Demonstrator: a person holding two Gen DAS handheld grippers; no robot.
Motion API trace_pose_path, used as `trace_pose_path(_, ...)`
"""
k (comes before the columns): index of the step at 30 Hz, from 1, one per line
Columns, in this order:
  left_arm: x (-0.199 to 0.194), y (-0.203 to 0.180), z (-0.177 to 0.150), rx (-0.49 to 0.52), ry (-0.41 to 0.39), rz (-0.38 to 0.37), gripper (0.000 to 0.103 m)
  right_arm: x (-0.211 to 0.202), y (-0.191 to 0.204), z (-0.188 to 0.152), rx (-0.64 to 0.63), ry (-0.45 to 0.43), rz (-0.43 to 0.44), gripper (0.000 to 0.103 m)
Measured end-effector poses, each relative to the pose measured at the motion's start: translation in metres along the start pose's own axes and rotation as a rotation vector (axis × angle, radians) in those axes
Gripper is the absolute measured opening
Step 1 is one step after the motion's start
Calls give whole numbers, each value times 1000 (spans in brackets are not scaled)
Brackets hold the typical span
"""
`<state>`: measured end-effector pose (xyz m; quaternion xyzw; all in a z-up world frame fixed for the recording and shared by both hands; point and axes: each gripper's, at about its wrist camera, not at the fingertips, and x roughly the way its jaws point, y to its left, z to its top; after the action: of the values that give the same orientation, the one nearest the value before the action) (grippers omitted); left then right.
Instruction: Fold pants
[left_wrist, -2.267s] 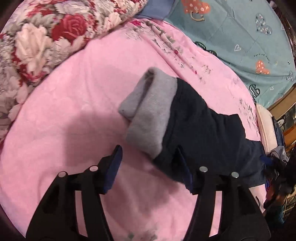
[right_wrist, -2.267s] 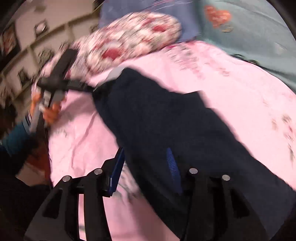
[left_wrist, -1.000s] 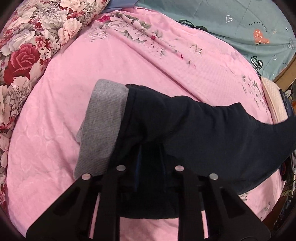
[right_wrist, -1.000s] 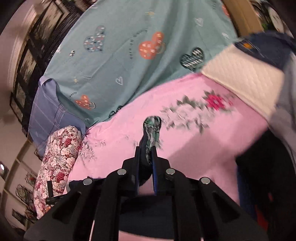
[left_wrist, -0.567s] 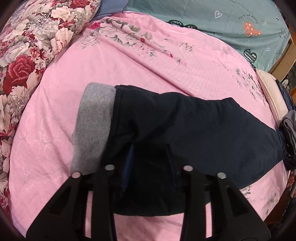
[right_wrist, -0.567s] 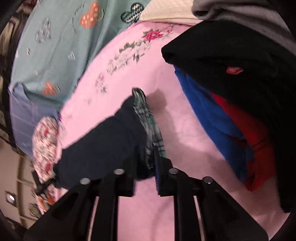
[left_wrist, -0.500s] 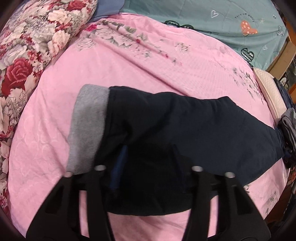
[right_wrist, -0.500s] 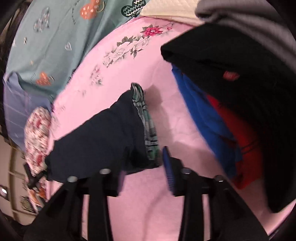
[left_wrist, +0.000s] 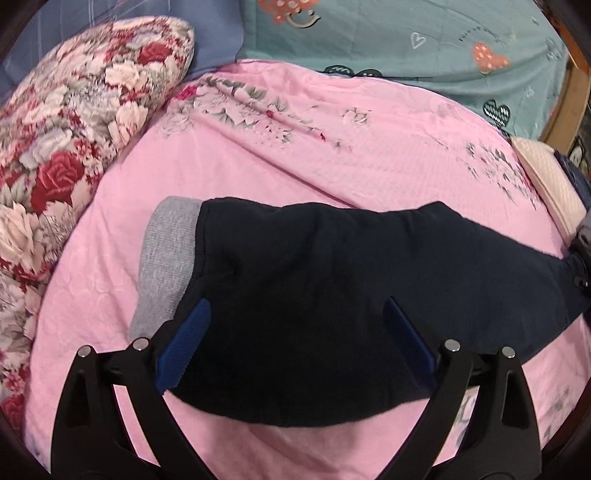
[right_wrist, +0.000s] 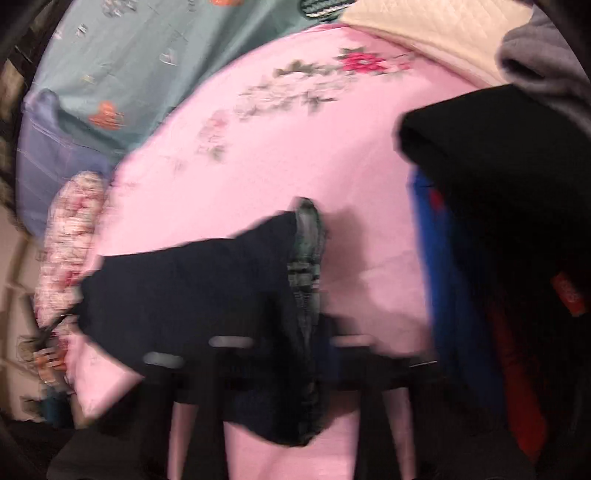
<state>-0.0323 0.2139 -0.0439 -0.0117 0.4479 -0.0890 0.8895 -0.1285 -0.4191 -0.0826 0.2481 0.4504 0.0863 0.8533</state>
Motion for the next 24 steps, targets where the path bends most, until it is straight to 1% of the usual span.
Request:
trace_pose_path(2, 3, -1, 2, -16, 4, 3, 96, -15, 21, 5, -96, -28, -16, 7)
trace_pose_path(4, 3, -3, 3, -14, -8, 13, 96, -38, 32, 11, -136, -81, -24, 7)
trace_pose_path(6, 2, -3, 3, -8, -12, 31, 96, -44, 33, 9, -158, -92, -56, 6)
trace_pose_path(8, 3, 1, 1, -1, -3, 35, 96, -31, 19, 3, -122, -36, -117, 7)
trace_pose_path(10, 5, 5, 0, -9, 6, 25, 96, -2, 14, -7, -133, 68, -199, 8)
trace_pose_path(11, 4, 6, 0, -10, 6, 24, 96, 8, 14, -12, -152, 96, -246, 13)
trace_pose_path(12, 3, 5, 1, -7, 5, 29, 96, 7, 16, -10, -157, 85, -274, 17)
trace_pose_path(13, 2, 3, 2, -1, 1, 37, 96, 4, 18, -6, -154, 79, -295, 18)
trace_pose_path(14, -1, -1, 2, 14, -10, 53, 96, -5, 25, 1, -160, 39, -336, 23)
trace_pose_path(15, -3, -4, 3, 32, -23, 73, 96, -12, 32, 6, -173, 8, -358, 29)
trace_pose_path(16, -5, -9, 4, 54, -38, 95, 96, -18, 45, 12, -200, -21, -358, 30)
trace_pose_path(17, -7, -11, 5, 67, -45, 103, 96, -21, 56, 15, -221, -36, -340, 32)
trace_pose_path(18, -8, -13, 5, 75, -51, 105, 96, -21, 71, 19, -246, -51, -309, 37)
trace_pose_path(20, -10, -15, 6, 85, -61, 111, 96, -13, 108, 24, -313, -61, -228, 43)
trace_pose_path(22, -10, -14, 6, 84, -61, 117, 96, 12, 156, 23, -396, -39, -92, 44)
trace_pose_path(24, -10, -12, 5, 76, -60, 120, 96, 44, 195, 22, -443, 15, 27, 45)
